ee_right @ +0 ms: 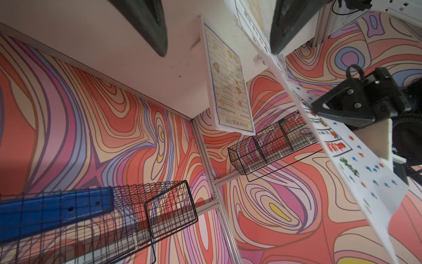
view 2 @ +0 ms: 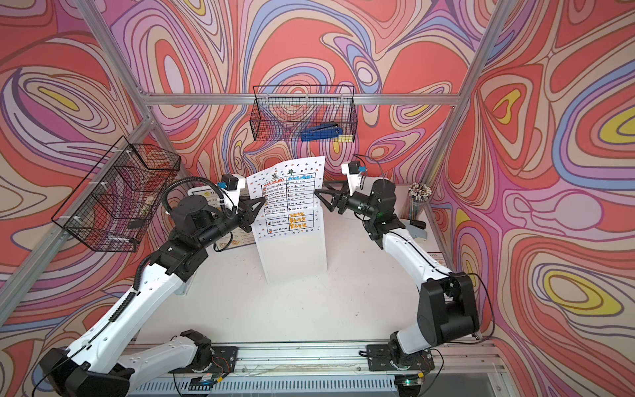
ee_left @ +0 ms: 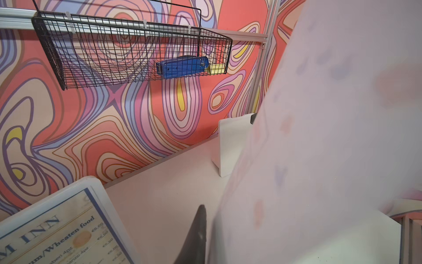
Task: Insert the menus into the narrow rack
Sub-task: Insert the menu into the narrow rack.
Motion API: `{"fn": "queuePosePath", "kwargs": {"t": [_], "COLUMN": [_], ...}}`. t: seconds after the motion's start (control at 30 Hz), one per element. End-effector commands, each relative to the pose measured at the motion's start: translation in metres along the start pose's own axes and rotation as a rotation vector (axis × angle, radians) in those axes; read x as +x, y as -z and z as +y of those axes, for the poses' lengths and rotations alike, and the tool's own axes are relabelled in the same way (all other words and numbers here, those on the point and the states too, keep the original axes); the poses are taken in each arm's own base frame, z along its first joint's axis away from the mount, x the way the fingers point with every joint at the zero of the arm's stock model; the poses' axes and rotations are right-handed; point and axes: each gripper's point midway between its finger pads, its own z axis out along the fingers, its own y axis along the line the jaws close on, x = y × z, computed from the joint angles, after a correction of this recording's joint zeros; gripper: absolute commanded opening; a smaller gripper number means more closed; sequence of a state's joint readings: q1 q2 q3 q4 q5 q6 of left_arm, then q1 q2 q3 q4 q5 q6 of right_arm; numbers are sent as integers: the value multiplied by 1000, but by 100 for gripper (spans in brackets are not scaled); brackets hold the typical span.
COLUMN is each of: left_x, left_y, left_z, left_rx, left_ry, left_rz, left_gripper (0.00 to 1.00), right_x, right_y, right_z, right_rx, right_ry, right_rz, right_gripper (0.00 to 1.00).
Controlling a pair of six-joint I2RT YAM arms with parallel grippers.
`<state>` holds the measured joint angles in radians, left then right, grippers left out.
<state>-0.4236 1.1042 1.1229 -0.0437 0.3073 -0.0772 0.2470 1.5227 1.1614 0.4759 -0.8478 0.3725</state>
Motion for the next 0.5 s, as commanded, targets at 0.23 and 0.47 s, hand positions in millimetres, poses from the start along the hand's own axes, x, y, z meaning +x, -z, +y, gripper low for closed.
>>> {"fn": "queuePosePath", "kwargs": {"t": [0.23, 0.47], "left_x": [11, 35], "left_y": [-5, -3], "left_z": [17, 23], "left_rx": [-79, -105], "left_ry": [-5, 30], "left_rz": [40, 77], "left_gripper": [1, 1], "right_x": [6, 27], "right_y": [-16, -11], "right_z": [15, 15], "right_rx": [-38, -25], "right_ry": [29, 39], "right_rz": [53, 95], "right_gripper": [2, 0]}}
